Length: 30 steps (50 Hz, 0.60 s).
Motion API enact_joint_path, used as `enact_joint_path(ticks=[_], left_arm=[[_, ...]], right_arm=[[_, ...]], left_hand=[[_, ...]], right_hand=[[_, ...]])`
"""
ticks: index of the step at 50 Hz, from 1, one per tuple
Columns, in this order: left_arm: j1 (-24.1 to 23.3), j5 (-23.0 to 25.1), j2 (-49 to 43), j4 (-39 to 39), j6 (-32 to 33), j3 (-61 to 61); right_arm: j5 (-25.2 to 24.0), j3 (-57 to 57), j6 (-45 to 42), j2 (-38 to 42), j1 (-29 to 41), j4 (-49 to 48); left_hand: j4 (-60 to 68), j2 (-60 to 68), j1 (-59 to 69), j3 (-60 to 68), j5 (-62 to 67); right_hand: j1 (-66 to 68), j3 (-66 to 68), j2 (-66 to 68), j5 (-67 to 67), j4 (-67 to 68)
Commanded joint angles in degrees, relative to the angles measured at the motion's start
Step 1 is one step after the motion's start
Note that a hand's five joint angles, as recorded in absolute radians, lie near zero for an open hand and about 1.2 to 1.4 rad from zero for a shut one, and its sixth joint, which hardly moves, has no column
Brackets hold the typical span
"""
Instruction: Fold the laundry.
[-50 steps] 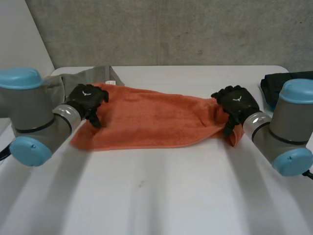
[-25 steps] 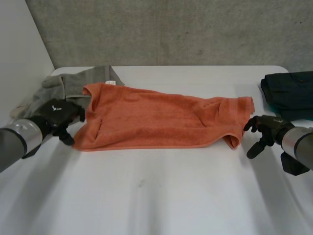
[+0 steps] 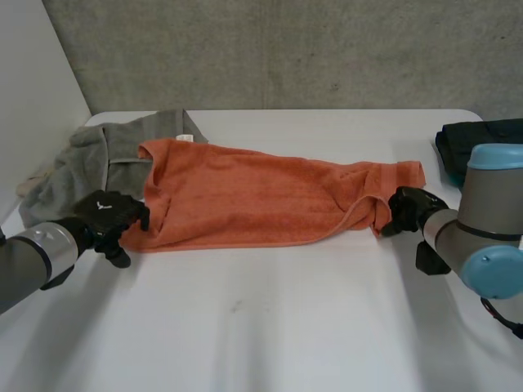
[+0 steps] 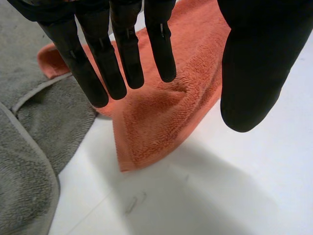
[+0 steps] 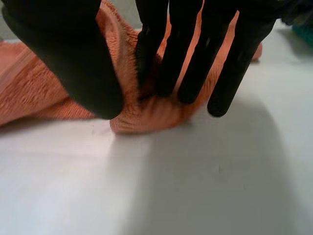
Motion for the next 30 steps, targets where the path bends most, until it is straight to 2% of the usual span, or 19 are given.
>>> enact_joint_path(ticks=[1,8,11,15,25,30], left_arm=[[-0.5,-0.5,-0.9,0.7,0.1,0.0],[-0.6,-0.9,-1.1,1.7,0.3,0.1],[-0.4,-1.0,-1.6,2.1,0.5,0.3],[-0.1,-1.0,-2.4,3.1,1.0,0.6],[-0.8,-1.0,-6.6,4.1,5.8,2.6],[-1.0,-1.0,-9.1,4.4,8.2,4.0]], right_arm=[[4.4,-4.9,-0.6,3.0,1.1,-3.6],[4.1,-9.4,-1.6,6.4,1.5,-2.1],[3.8,-10.4,-1.8,6.6,1.6,-1.0],[2.9,-9.9,-4.5,4.4,1.8,-0.3],[-2.3,-2.2,-28.4,-10.6,0.5,-0.9],[-4.2,-0.3,-34.1,-14.5,-0.8,-0.4]], left_hand=[[3.5,3.3,3.1,3.3,3.7],[-0.7,-0.9,-1.1,-0.9,-0.5],[-3.0,-3.2,-3.5,-3.3,-2.9],[-2.9,-3.1,-3.3,-3.1,-2.7],[6.4,6.2,5.9,6.1,6.5],[8.9,8.7,8.5,8.6,9.1]], right_hand=[[14.5,14.6,14.3,14.7,14.6],[13.5,13.6,13.3,13.7,13.6],[22.0,22.2,21.8,22.3,22.1],[22.1,22.2,21.9,22.3,22.2],[22.1,22.2,21.9,22.3,22.2],[22.1,22.2,21.9,22.3,22.2]])
